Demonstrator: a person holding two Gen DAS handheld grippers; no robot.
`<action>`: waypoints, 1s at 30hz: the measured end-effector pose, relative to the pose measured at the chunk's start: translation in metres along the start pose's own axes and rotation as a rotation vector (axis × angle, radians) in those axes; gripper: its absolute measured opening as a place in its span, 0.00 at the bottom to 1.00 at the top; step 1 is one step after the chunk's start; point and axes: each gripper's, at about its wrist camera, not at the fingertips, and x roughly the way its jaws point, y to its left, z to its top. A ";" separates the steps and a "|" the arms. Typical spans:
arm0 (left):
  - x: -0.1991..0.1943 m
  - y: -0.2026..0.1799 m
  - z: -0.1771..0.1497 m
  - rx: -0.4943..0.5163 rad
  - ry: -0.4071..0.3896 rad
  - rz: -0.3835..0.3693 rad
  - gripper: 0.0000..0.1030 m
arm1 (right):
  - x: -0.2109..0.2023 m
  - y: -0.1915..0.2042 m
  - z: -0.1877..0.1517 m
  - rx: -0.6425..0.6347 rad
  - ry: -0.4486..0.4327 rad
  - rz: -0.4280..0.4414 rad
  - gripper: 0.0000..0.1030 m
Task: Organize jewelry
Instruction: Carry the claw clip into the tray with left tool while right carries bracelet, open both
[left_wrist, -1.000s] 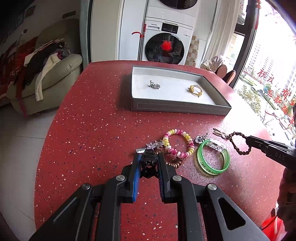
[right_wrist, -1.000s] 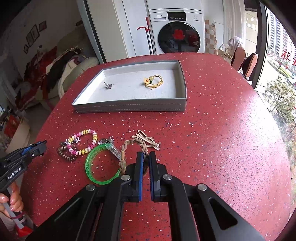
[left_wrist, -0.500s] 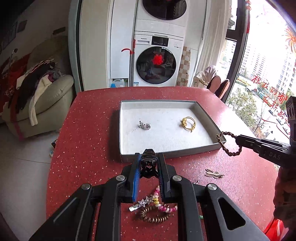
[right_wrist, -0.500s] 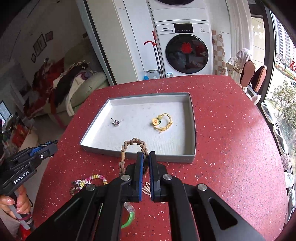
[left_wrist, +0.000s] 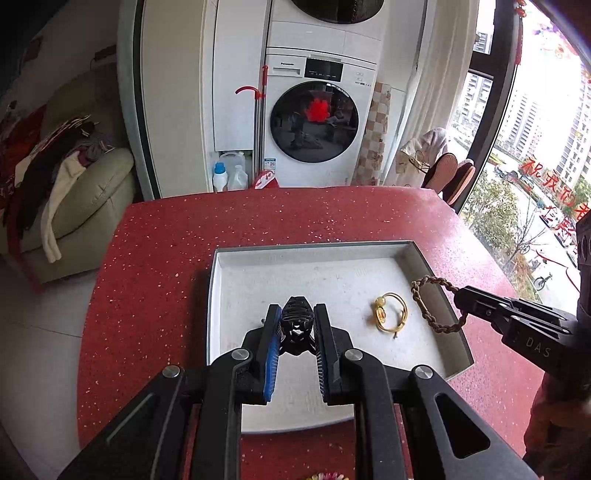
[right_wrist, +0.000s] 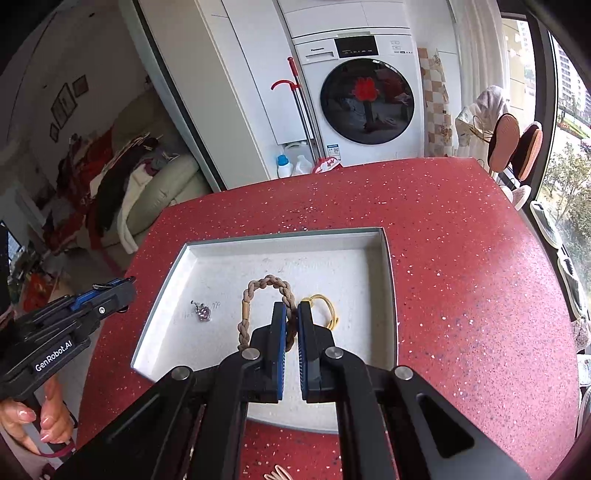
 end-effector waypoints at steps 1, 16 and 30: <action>0.008 -0.001 0.005 0.003 0.005 0.006 0.35 | 0.006 -0.002 0.003 0.004 0.003 -0.005 0.06; 0.105 -0.033 -0.003 0.112 0.113 0.061 0.35 | 0.067 -0.038 -0.003 0.106 0.076 -0.053 0.06; 0.117 -0.038 -0.018 0.195 0.132 0.152 0.36 | 0.078 -0.044 -0.015 0.139 0.121 -0.047 0.08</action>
